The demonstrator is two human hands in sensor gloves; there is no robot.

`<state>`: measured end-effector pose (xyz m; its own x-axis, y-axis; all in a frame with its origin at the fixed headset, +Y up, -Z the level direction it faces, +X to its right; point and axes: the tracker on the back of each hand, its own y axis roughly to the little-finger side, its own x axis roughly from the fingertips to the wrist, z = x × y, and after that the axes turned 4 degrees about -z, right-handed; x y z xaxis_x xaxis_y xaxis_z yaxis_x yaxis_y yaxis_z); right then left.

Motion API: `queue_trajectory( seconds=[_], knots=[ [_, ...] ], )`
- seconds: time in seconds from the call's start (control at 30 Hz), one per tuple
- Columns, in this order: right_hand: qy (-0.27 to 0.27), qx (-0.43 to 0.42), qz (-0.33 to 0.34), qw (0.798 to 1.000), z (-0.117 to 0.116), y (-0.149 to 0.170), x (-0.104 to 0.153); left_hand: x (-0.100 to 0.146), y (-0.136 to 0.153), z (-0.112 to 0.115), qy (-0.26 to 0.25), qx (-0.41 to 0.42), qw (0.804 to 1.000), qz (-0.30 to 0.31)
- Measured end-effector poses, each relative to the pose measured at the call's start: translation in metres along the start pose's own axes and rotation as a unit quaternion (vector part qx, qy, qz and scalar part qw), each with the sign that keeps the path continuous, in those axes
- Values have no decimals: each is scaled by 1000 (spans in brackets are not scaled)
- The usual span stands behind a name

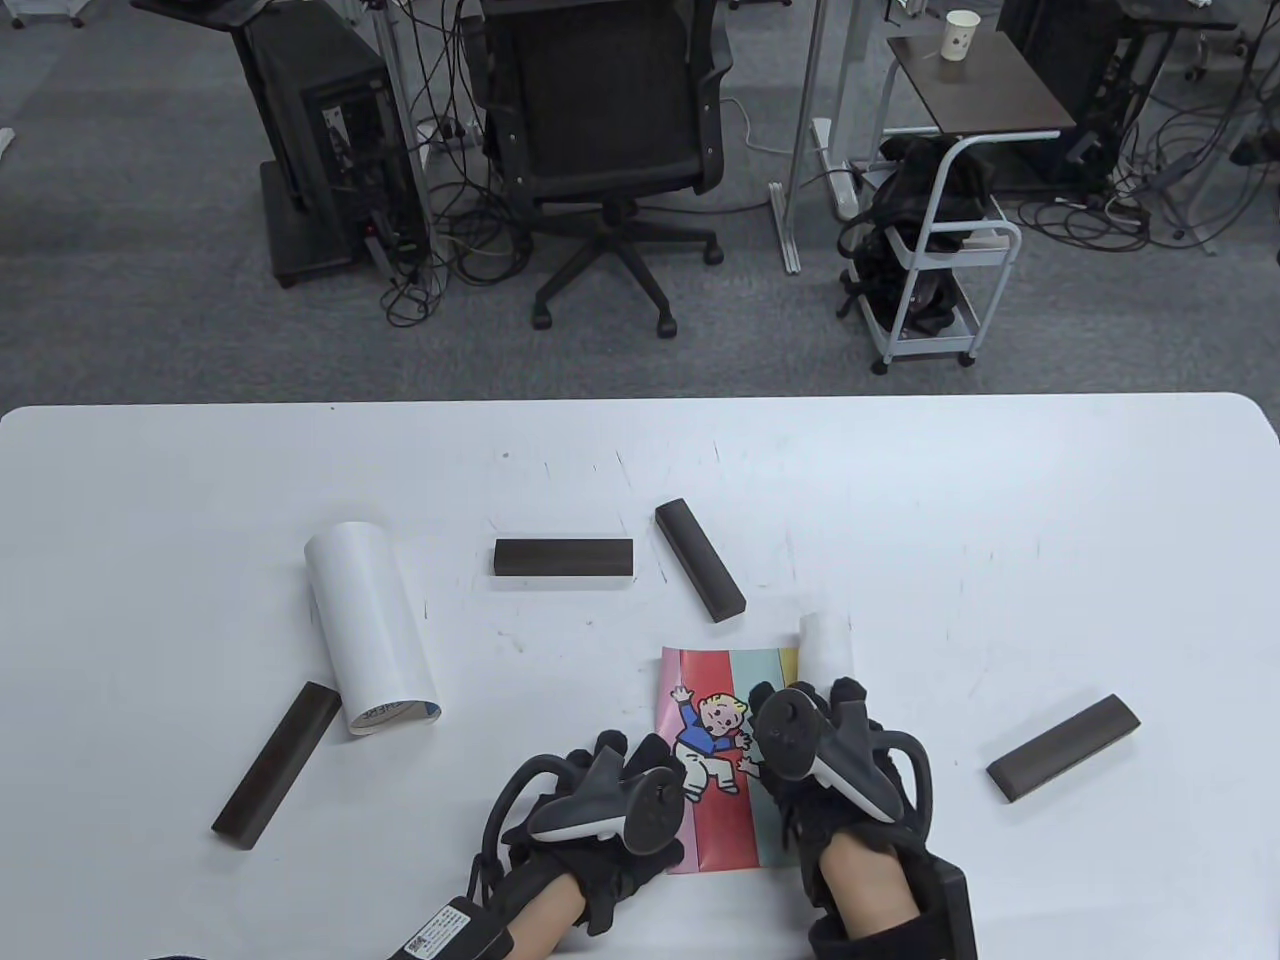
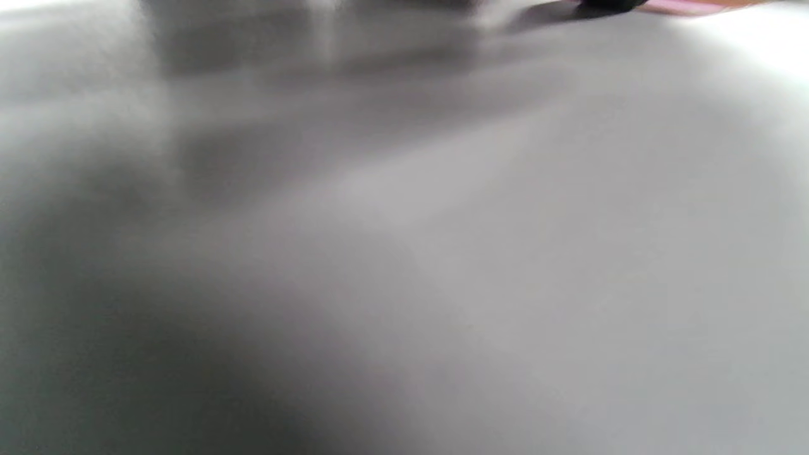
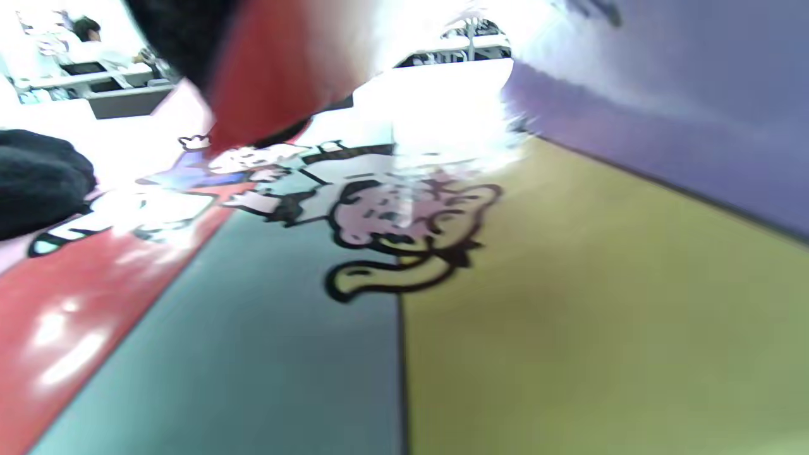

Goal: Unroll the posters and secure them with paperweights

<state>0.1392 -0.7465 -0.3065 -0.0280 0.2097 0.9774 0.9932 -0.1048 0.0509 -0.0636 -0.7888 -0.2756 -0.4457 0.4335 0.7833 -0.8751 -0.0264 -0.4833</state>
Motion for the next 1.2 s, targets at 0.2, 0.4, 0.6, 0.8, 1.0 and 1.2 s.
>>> queue_trajectory(
  seconds=[0.2,0.4,0.6,0.8,1.0,1.2],
  knots=[
    [-21,-32,-82,996,3,29,-6,0,0,0,1,0,1000,0],
    [-34,-59,-175,982,-1,60,-12,0,0,0,1,0,1000,0],
    [-31,-117,-156,980,6,69,-11,0,0,0,2,2,1000,1],
    [72,-270,-147,949,66,96,10,0,1,1,2,3,1000,2],
    [96,-329,-291,893,88,153,16,0,1,1,3,4,1000,2],
    [-1,-290,-447,846,41,197,-4,0,1,1,3,4,1000,3]
  ],
)
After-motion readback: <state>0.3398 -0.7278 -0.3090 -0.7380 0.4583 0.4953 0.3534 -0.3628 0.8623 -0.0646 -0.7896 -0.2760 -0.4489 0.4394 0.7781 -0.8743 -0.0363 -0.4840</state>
